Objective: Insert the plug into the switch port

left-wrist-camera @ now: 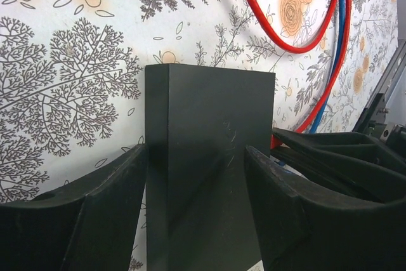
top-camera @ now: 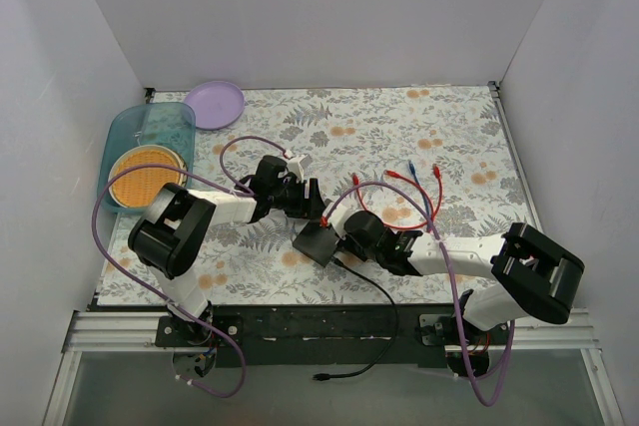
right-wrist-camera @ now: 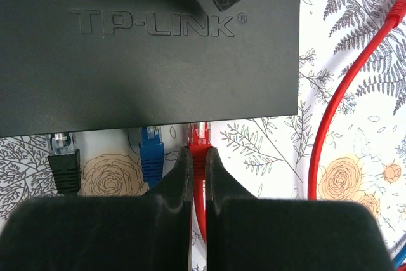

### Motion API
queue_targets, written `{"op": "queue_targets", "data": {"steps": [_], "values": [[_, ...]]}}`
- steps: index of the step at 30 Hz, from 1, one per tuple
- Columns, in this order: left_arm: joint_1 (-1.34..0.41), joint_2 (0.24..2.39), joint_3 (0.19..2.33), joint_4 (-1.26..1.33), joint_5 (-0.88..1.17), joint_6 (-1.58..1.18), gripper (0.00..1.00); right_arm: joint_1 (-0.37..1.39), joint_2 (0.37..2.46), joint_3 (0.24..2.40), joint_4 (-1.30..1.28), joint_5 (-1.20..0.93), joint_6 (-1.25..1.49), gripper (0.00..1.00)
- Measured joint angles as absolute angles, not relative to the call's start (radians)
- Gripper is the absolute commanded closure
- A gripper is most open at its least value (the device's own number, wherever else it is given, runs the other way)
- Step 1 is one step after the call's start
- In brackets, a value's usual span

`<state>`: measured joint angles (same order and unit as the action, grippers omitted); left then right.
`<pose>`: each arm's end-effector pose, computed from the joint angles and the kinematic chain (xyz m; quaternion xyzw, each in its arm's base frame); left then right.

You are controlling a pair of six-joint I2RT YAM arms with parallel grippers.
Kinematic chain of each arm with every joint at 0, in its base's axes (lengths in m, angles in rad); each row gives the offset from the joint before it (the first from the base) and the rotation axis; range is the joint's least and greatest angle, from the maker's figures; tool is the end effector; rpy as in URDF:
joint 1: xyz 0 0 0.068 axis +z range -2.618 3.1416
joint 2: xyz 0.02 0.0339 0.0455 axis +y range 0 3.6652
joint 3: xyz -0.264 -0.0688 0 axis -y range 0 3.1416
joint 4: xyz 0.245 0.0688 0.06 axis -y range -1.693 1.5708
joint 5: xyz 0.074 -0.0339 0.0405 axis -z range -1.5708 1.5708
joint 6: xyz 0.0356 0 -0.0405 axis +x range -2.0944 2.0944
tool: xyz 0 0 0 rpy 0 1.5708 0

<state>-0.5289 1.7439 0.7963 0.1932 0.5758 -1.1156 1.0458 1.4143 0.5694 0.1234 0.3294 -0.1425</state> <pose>0.2776 -0.1847 0.1385 -0.1466 0.8751 -0.4562 0.0681 0.1439 0.2255 0.1597 -0.4472 0.7826 0.0430 0.4309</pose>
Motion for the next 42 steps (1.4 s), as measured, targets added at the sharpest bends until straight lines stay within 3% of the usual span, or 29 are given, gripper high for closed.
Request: {"op": "queue_targets", "data": {"steps": [37,42], "values": [[-0.590,1.720,0.776,0.239,0.357,-1.135,0.51,1.005,1.475,0.635,0.130,0.277,-0.157,0.99],[-0.597,1.713,0.759,0.265,0.326,-1.145,0.45,1.000,1.483,0.646,0.121,0.273,-0.157,0.99]]}}
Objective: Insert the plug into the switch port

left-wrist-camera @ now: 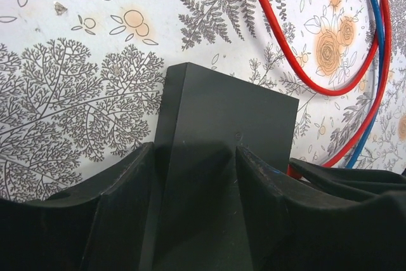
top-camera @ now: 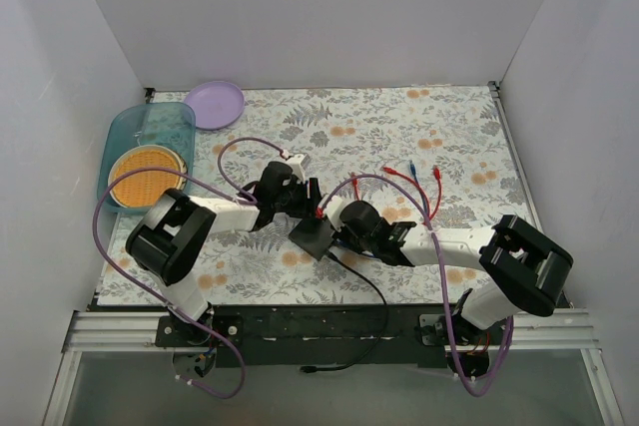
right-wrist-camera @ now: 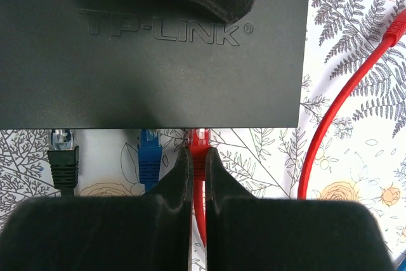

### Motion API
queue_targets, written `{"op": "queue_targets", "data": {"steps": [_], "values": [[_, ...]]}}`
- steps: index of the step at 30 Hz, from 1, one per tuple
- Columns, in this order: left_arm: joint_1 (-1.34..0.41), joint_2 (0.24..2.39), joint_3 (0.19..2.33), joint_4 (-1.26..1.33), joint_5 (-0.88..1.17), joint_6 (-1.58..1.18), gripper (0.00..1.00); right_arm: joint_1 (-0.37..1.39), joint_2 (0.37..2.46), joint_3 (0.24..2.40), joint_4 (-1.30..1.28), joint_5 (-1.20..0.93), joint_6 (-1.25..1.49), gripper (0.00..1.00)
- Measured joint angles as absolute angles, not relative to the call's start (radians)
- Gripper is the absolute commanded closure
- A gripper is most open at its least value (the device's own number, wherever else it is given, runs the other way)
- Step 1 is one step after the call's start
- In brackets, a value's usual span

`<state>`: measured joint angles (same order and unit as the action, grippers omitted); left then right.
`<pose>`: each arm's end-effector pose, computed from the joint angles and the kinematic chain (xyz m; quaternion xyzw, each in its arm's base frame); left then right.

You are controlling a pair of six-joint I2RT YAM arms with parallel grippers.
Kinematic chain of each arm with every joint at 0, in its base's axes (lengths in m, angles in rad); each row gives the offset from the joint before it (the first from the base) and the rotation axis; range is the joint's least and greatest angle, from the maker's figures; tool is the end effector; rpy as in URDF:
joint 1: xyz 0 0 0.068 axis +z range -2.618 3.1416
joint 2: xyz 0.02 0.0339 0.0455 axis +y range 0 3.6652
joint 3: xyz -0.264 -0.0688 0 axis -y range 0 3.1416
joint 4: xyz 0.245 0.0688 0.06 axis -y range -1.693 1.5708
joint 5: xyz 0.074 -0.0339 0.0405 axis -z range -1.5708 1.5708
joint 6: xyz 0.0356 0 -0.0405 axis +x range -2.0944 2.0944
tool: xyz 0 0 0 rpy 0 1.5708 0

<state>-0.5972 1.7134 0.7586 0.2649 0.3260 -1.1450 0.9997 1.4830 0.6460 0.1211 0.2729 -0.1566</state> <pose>0.2674 -0.1956 0.1410 -0.1748 0.8780 -0.4164 0.1586 0.1633 0.2364 0.1637 -0.4455 0.7859 0.0551 0.4254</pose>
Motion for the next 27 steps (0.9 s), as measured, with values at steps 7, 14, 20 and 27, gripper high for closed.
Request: {"op": "queue_targets", "data": {"steps": [7,14,20,27], "values": [[-0.635,1.644,0.718,0.236,0.229,-1.167,0.29,1.000,1.484,0.647,0.142,0.253,-0.155,0.99],[-0.642,1.624,0.718,0.202,0.180,-1.208,0.20,1.002,1.475,0.627,0.193,0.252,-0.143,0.82],[-0.616,1.623,0.734,0.164,0.225,-1.246,0.17,1.002,1.415,0.567,0.281,0.251,-0.105,0.66],[-0.592,1.619,0.768,0.093,0.301,-1.268,0.14,1.002,1.320,0.546,0.426,0.257,-0.068,0.42]]}}
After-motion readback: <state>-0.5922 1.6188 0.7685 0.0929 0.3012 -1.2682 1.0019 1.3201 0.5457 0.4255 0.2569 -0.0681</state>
